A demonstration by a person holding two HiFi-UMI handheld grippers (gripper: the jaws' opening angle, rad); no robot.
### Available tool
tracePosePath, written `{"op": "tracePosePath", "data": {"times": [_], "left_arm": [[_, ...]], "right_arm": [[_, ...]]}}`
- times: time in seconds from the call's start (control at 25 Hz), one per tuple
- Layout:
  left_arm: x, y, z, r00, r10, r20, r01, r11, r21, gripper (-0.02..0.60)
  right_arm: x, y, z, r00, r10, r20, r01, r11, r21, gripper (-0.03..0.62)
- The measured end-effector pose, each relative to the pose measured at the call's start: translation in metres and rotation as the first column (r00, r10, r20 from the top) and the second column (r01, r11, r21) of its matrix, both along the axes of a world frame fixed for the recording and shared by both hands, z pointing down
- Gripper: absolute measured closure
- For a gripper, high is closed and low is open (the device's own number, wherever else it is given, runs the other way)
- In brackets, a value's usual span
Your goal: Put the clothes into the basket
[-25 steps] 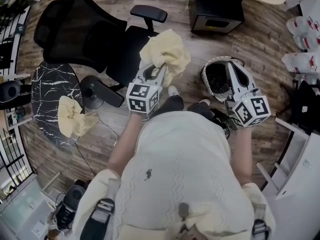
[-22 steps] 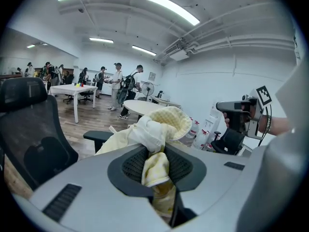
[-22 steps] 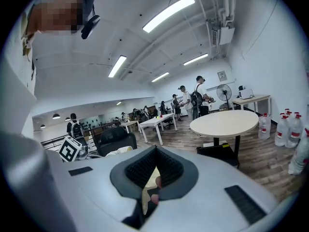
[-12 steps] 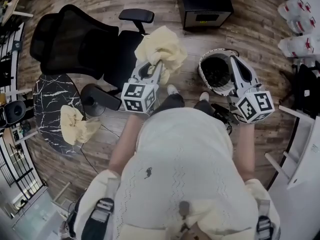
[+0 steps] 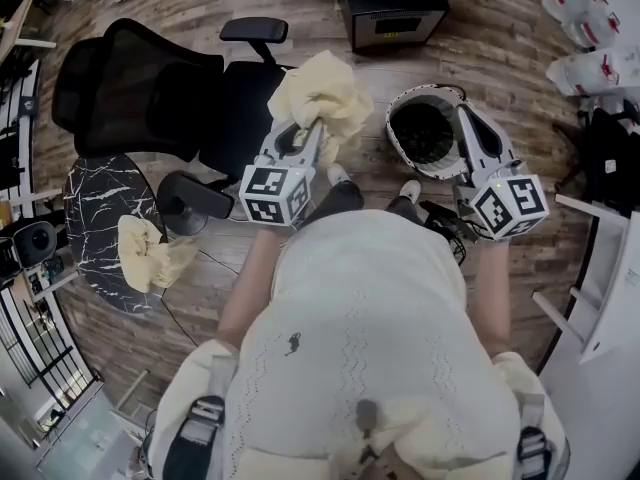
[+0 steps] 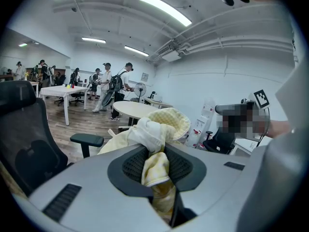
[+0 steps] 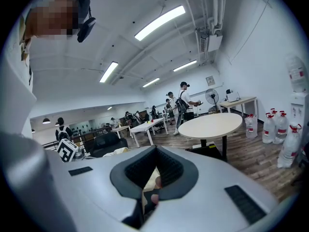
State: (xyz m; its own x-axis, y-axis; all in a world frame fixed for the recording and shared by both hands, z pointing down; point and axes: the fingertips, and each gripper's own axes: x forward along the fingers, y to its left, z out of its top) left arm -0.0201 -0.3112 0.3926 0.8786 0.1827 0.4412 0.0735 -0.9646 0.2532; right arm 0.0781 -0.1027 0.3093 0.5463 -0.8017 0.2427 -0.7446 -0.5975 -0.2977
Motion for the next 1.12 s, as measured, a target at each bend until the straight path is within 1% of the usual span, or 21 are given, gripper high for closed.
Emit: {"op": "tracePosePath", "data": {"times": [0.48, 0.76, 1.12], "left_arm": [[0.0, 0.056, -0.02, 0.999, 0.022, -0.044, -0.021, 1.0, 0.009, 0.489], [-0.005, 0.099, -0.027, 0.999, 0.024, -0.045, -0.024, 1.0, -0.002, 0.489], [0.003, 0.151, -0.038, 0.998, 0.038, -0.055, -0.038, 0.999, 0.008, 0.489]], "right_arm": [[-0.007, 0.066, -0.01, 0.999, 0.05, -0.011, -0.05, 0.999, 0.016, 0.586], [-0.009, 0.113, -0.019, 0.997, 0.069, -0.021, -0.068, 0.997, 0.025, 0.586], [0.0, 0.164, -0.026, 0.996, 0.081, -0.024, -0.08, 0.996, 0.046, 0.586]]}}
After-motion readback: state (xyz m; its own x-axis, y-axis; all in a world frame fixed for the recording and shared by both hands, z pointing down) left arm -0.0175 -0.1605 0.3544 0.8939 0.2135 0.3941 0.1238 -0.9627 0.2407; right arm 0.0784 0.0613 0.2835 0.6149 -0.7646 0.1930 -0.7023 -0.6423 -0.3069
